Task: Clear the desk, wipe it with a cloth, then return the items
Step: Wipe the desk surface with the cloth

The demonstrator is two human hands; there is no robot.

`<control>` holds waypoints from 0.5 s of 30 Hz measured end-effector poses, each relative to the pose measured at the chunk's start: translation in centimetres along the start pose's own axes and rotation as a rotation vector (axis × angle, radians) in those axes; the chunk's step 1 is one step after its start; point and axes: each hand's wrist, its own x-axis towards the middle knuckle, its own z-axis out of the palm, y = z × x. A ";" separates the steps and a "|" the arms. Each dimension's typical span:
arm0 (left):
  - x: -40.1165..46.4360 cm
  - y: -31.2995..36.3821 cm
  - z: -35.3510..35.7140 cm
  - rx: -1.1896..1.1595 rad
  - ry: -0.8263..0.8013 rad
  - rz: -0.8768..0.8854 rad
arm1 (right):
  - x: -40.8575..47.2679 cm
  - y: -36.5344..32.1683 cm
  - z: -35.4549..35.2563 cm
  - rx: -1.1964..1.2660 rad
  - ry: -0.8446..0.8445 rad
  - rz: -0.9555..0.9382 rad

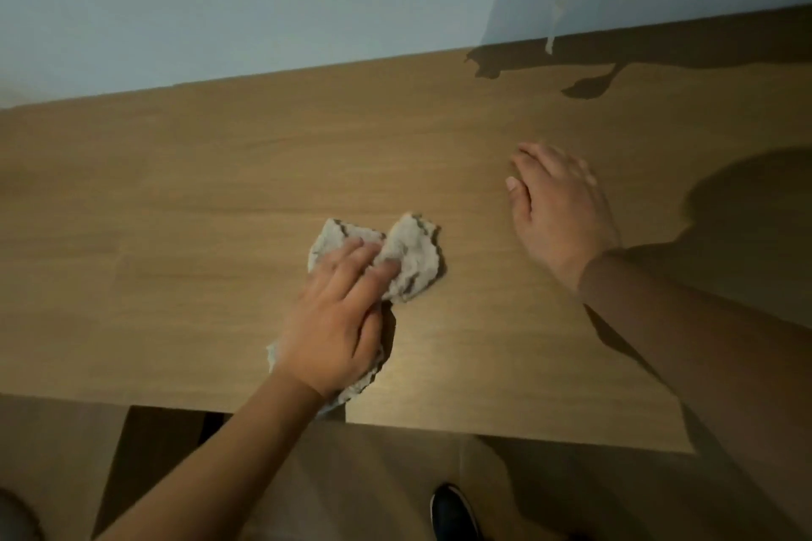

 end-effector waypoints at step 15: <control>1.5 1.4 0.7 0.282 0.164 -0.637 | -7.7 9.1 -3.1 -0.073 0.031 -0.116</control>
